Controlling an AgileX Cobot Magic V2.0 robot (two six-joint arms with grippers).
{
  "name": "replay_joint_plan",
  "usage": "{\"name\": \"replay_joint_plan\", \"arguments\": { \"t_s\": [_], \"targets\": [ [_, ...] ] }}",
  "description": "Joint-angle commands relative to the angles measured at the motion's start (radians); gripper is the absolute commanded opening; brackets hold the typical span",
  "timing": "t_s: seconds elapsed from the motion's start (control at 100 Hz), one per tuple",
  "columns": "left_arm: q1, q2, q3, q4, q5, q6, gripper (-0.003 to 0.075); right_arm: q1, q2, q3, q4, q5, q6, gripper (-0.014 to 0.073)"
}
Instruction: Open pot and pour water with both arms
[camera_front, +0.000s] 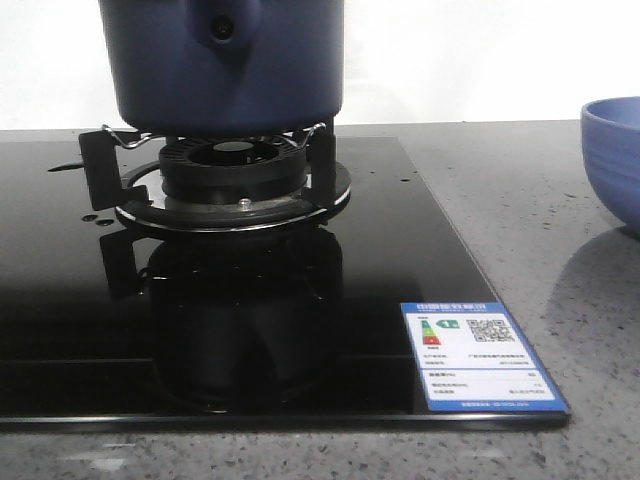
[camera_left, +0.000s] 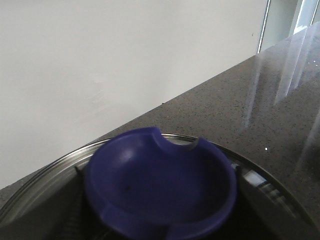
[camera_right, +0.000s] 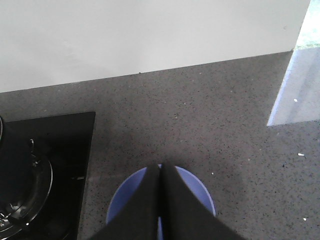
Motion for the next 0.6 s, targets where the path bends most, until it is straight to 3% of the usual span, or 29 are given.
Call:
{"name": "replay_joint_plan", "arguments": {
  "t_s": [0.0, 0.36, 0.43, 0.59],
  "targets": [
    [-0.007, -0.029, -0.040, -0.067, 0.069, -0.011, 0.0230, 0.001, -0.006, -0.024, -0.002, -0.063, -0.011, -0.0063],
    [-0.007, -0.013, -0.040, -0.068, 0.069, -0.032, 0.0239, 0.001, -0.006, -0.024, 0.000, -0.053, -0.011, -0.0063],
    [-0.007, -0.013, -0.040, -0.068, 0.067, -0.032, 0.0302, 0.001, -0.006, -0.024, 0.000, -0.053, -0.011, -0.0063],
    [-0.007, -0.026, -0.040, -0.068, 0.032, -0.032, 0.0540, 0.001, -0.006, -0.024, 0.002, -0.051, -0.011, -0.0063]
  ]
}}
